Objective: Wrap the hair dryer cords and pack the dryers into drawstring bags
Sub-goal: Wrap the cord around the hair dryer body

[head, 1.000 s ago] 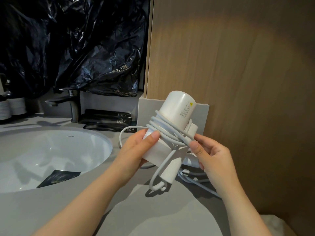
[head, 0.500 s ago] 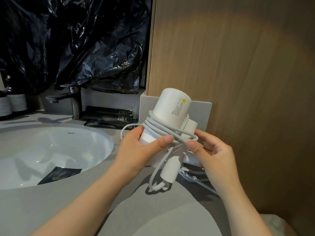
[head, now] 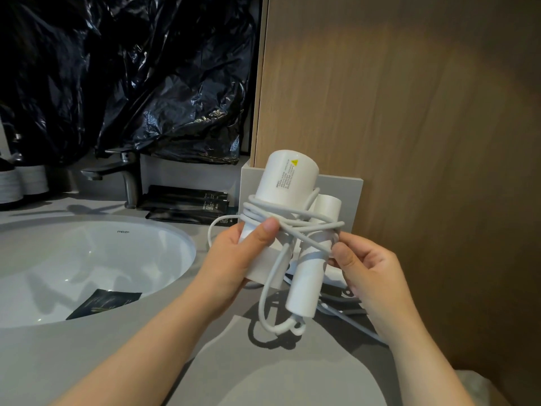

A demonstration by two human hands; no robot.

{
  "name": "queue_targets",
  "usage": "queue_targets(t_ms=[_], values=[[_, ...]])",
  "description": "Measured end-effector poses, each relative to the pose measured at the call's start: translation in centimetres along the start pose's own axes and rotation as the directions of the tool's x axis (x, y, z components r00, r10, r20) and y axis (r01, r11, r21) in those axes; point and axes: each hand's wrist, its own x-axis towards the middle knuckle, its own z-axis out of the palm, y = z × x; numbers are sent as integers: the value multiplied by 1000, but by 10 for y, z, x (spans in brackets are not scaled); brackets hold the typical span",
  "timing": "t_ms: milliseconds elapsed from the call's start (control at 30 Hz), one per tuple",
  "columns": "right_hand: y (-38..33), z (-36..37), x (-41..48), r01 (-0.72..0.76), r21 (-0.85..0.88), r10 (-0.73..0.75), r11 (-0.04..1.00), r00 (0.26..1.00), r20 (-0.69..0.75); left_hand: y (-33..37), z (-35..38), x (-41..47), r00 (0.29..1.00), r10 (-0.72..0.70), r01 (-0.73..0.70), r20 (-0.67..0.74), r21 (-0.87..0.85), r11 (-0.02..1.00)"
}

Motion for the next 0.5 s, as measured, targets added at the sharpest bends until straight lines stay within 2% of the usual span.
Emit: queue_targets(t_ms=[133, 200, 333, 500], values=[[-2, 2, -1, 26, 11, -26, 1000, 1000, 16, 1, -3, 1, 999, -36, 36, -25, -19, 999], [-1, 2, 0, 36, 12, -36, 999, 999, -22, -1, -2, 3, 997, -28, 31, -73, 36, 999], [1, 4, 1, 51, 20, -49, 998, 995, -83, -5, 2, 4, 957, 175, -109, -231, 273, 956], [2, 8, 0, 77, 31, -73, 997, 988, -134, -5, 3, 0, 922, 311, -234, -229, 309, 922]])
